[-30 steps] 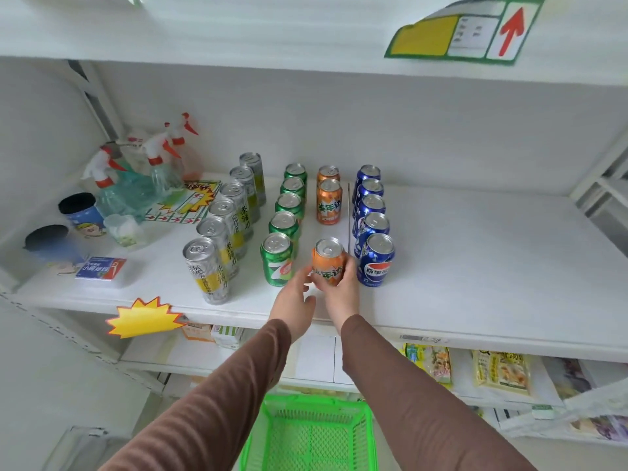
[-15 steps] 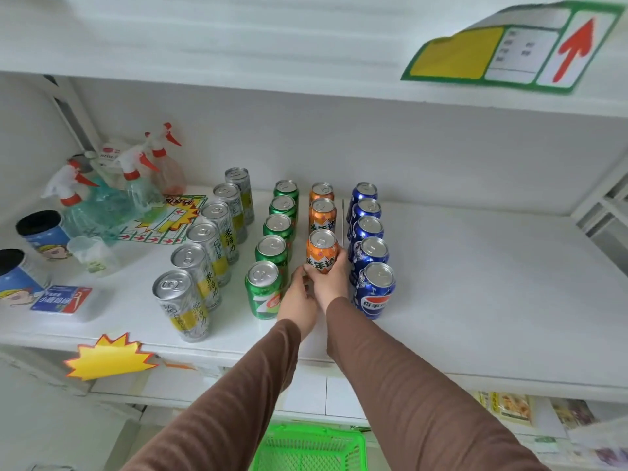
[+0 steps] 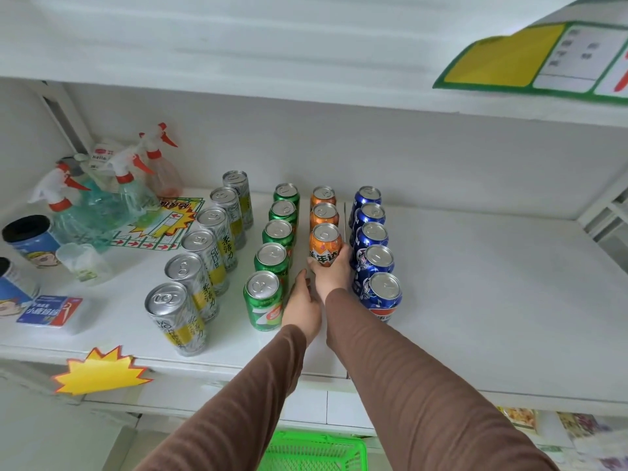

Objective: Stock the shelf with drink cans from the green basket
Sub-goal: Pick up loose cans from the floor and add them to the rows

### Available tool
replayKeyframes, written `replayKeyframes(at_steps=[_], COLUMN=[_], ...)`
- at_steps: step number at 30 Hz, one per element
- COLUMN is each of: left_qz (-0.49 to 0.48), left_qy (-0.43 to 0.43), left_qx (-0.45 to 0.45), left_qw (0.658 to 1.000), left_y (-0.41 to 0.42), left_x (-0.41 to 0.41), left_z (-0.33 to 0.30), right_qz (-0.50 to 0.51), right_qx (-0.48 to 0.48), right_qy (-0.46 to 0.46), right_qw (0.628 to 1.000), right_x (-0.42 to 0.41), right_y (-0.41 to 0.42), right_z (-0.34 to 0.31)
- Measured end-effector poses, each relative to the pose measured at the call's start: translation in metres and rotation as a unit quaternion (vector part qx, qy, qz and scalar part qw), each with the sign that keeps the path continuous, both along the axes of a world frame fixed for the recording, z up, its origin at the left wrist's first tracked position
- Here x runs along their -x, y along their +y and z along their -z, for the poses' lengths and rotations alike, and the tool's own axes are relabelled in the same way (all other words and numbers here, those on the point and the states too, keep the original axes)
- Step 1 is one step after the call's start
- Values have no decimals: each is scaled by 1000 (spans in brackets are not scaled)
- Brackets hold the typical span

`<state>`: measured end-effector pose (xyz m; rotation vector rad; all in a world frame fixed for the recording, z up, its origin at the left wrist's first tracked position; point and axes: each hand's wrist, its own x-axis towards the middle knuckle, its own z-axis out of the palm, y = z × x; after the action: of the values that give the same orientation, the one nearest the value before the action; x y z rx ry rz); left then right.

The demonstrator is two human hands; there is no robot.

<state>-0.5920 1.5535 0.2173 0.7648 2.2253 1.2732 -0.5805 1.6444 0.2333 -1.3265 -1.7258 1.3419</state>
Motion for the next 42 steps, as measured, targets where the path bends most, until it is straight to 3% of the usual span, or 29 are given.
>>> replayKeyframes(at_steps=[14, 18, 24, 28, 34, 42], left_qz=[81, 102, 114, 86, 94, 106], left_qy=[66, 111, 177, 184, 206, 160], left_qx=[-8, -13, 17, 87, 261, 377], left_qw=[995, 988, 977, 975, 938, 906], left_y=[-72, -133, -287, -402, -530, -599], left_x=[-34, -44, -25, 0, 25, 43], left_z=[-6, -8, 17, 56, 145, 308], right_qz=[-21, 3, -2, -34, -89, -160], right_qx=[85, 51, -14, 5, 89, 170], right_qy=[14, 70, 90, 45, -22, -149], right_qw=[996, 996, 996, 998, 992, 961], right_x=[-44, -70, -81, -70, -44, -18], right_y=[-72, -131, -265, -361, -468, -531], right_z=[9, 10, 35, 79, 173, 355])
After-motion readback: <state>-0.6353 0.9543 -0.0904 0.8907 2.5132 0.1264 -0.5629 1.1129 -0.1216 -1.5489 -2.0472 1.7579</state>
